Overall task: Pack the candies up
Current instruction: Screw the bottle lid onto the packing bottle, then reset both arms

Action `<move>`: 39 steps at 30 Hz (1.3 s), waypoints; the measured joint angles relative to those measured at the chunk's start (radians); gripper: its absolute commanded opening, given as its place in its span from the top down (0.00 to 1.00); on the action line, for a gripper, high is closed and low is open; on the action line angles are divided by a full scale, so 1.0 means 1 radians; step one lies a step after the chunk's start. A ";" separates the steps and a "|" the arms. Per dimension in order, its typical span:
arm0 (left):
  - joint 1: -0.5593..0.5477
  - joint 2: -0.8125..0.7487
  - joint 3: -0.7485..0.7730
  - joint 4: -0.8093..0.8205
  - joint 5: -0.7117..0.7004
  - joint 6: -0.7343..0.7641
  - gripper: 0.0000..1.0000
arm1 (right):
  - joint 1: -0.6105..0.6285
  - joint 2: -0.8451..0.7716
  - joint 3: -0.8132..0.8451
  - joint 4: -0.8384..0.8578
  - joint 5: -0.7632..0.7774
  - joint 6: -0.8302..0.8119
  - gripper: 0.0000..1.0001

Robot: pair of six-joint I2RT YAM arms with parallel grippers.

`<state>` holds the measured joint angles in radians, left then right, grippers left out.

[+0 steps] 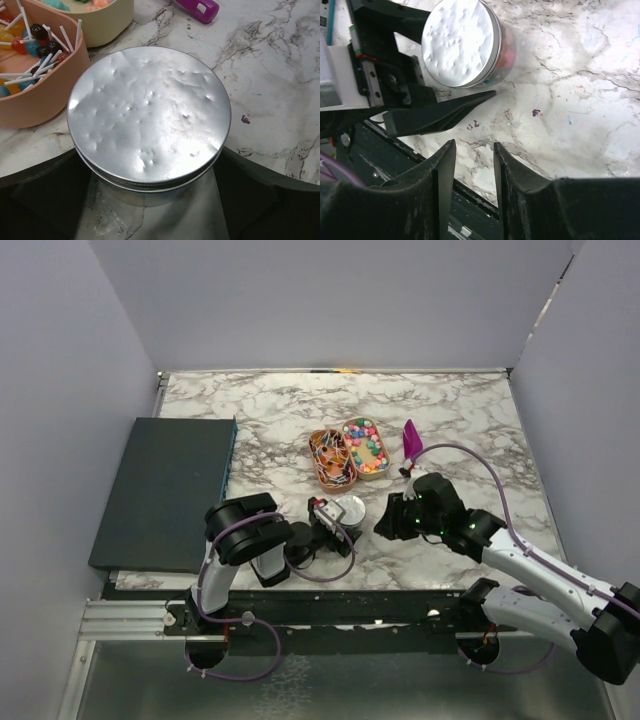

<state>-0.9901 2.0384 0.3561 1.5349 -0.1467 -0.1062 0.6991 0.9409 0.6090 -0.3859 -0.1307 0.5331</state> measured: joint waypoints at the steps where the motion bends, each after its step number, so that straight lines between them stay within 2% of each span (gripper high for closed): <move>1: -0.006 -0.005 -0.005 0.000 -0.002 -0.005 0.01 | 0.000 0.003 0.000 -0.005 0.007 -0.002 0.58; 12: -0.044 -0.095 -0.096 -0.024 -0.029 -0.040 0.01 | 0.000 0.047 0.063 -0.019 0.039 -0.026 0.55; 18: -0.053 -0.229 -0.108 -0.167 -0.060 -0.064 0.01 | 0.000 0.075 0.106 -0.020 0.060 -0.043 0.50; 31: -0.054 -0.665 -0.006 -0.801 -0.118 -0.100 0.01 | 0.000 0.076 0.199 -0.030 0.231 -0.071 0.35; 36: -0.055 -0.815 0.129 -1.104 -0.174 -0.147 0.01 | 0.000 0.079 0.238 -0.042 0.305 -0.076 0.33; 39: -0.054 -0.840 0.249 -1.289 -0.220 -0.177 0.01 | 0.000 0.079 0.257 -0.046 0.343 -0.084 0.31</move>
<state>-1.0443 1.1984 0.6052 0.2459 -0.3672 -0.2836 0.6991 1.0195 0.8665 -0.4320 0.2123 0.4496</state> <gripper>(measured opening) 0.990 0.674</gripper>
